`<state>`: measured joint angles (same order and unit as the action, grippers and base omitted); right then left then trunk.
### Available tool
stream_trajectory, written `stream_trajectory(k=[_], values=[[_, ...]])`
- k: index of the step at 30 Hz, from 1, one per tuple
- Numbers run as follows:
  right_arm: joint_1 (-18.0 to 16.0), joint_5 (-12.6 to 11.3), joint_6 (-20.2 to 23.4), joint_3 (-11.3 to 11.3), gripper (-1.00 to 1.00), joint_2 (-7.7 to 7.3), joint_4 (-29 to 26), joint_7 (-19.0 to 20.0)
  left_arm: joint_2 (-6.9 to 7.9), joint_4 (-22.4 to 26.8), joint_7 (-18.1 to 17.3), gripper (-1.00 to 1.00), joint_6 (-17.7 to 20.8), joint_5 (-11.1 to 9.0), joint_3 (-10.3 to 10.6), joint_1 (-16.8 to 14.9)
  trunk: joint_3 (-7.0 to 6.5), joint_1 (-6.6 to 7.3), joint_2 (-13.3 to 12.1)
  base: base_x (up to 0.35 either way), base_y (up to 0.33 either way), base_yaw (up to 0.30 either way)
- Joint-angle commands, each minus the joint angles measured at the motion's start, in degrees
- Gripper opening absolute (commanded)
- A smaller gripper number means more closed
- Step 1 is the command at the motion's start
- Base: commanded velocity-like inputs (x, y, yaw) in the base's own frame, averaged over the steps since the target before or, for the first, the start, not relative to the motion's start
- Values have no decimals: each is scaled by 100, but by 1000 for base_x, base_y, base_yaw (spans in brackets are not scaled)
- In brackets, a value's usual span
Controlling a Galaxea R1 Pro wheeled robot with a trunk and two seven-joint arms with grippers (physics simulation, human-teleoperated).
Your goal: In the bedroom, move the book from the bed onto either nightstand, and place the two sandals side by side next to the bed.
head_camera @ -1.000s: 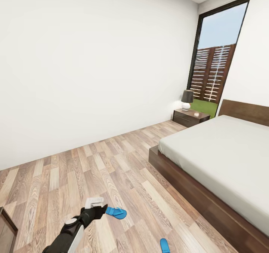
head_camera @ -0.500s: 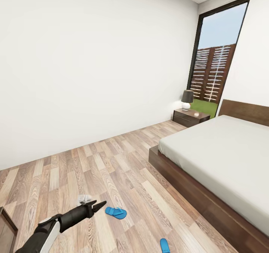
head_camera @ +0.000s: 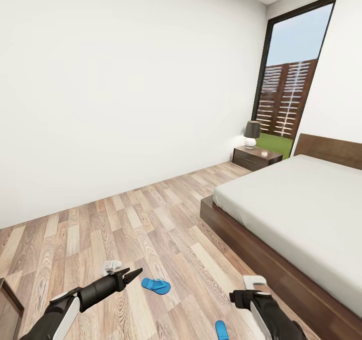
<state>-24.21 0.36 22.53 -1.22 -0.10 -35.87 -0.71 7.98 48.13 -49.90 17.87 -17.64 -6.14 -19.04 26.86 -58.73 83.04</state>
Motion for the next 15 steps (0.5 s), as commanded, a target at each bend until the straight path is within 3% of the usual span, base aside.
stream_trajectory(k=[1,5,15], values=[[-38,4,38,-3,100,1,17,-8,-3,-3,-13,100,56,-42,-1,-3,7,0,4,0,0,0],[-143,-5,54,-2,100,1,95,2,-24,-12,-5,100,52,-46,9,-3,7,0,4,0,0,0],[-171,-18,58,24,100,40,119,1,-8,-14,-2,100,58,-46,-15,-3,186,-219,405,0,0,0]])
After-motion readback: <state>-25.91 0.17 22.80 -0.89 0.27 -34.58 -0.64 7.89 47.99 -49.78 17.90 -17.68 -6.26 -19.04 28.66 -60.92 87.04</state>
